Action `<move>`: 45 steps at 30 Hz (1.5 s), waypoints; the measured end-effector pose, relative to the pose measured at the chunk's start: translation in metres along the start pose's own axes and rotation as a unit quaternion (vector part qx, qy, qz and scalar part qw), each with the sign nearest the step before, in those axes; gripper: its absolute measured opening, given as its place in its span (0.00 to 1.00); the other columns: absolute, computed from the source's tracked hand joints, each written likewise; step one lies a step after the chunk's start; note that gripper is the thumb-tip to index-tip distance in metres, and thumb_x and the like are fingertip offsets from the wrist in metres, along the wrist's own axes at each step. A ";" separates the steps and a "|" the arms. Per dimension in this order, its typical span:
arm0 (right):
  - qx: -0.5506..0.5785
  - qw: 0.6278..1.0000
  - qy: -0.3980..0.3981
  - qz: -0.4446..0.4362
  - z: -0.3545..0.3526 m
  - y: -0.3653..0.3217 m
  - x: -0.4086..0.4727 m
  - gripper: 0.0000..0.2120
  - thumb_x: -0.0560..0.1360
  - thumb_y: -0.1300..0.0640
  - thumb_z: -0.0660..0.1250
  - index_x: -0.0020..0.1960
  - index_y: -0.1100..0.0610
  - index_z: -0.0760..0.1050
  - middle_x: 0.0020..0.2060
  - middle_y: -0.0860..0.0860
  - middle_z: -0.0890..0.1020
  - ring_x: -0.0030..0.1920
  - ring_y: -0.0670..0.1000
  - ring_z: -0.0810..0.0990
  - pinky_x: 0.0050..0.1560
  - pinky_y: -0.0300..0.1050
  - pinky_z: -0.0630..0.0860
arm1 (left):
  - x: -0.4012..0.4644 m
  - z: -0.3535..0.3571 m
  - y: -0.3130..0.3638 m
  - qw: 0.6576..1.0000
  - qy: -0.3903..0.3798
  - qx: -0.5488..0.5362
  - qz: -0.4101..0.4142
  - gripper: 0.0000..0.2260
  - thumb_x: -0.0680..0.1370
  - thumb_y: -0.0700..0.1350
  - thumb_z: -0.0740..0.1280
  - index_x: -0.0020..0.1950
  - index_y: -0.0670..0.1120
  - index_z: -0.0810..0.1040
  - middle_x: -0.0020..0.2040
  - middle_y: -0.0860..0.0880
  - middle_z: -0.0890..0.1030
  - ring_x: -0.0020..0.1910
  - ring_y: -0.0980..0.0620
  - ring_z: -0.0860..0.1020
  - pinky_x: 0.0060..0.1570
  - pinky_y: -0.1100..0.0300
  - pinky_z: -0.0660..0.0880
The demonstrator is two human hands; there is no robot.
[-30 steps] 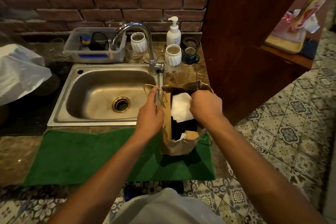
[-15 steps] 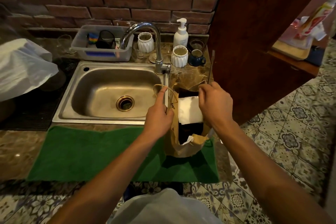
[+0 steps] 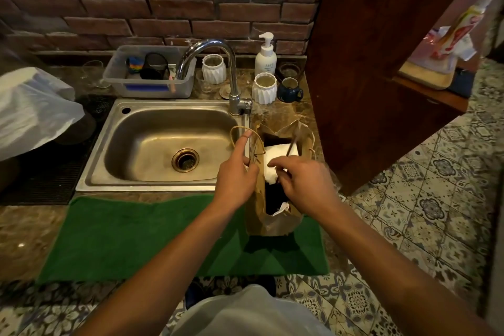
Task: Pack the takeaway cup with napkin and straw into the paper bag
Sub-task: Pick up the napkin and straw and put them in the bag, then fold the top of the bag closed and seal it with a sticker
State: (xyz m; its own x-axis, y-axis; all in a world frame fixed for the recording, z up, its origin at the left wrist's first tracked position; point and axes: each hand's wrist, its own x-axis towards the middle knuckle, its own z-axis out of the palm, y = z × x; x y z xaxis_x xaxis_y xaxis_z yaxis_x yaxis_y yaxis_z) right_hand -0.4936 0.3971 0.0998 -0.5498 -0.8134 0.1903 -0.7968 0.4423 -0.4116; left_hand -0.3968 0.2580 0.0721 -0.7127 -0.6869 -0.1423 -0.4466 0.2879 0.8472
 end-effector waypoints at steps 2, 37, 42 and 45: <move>-0.001 1.000 0.010 -0.004 -0.001 0.003 -0.002 0.14 0.78 0.58 0.69 0.62 0.47 0.83 0.53 0.48 0.88 0.47 0.52 0.86 0.44 0.50 0.82 | 0.000 -0.001 0.000 1.000 -0.004 0.000 0.006 0.34 0.80 0.41 0.65 0.79 0.67 0.57 0.44 0.51 0.80 0.36 0.50 0.80 0.39 0.48 0.79; 0.357 0.886 0.002 0.297 0.009 0.024 -0.003 0.02 0.78 0.56 0.72 0.49 0.50 0.80 0.36 0.52 0.83 0.34 0.44 0.81 0.33 0.37 0.77 | -0.050 0.000 -0.017 0.993 -0.041 -0.108 -0.031 0.23 0.83 0.51 0.65 0.77 0.61 0.63 0.55 0.58 0.79 0.46 0.64 0.81 0.42 0.64 0.77; 0.385 0.867 -0.008 0.315 0.018 0.018 0.002 0.05 0.76 0.61 0.72 0.46 0.51 0.79 0.34 0.45 0.83 0.30 0.40 0.81 0.31 0.35 0.75 | -0.048 -0.001 -0.011 0.993 -0.059 -0.094 -0.031 0.27 0.81 0.53 0.67 0.78 0.61 0.61 0.56 0.58 0.80 0.45 0.65 0.82 0.41 0.65 0.81; 0.385 0.860 0.008 0.335 0.021 0.016 0.005 0.03 0.75 0.59 0.71 0.44 0.52 0.80 0.37 0.49 0.83 0.31 0.39 0.80 0.29 0.34 0.74 | -0.050 -0.004 -0.008 0.994 -0.077 -0.077 -0.013 0.37 0.73 0.65 0.70 0.78 0.64 0.58 0.65 0.57 0.78 0.56 0.62 0.80 0.57 0.54 0.80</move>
State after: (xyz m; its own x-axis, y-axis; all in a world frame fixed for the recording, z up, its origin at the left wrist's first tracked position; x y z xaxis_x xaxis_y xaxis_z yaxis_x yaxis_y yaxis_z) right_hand -0.5038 0.3923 0.0757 -0.8289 -0.4654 -0.3104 0.0996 0.4232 -0.9005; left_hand -0.3554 0.2871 0.0743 -0.7818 -0.5791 -0.2313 -0.3863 0.1585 0.9086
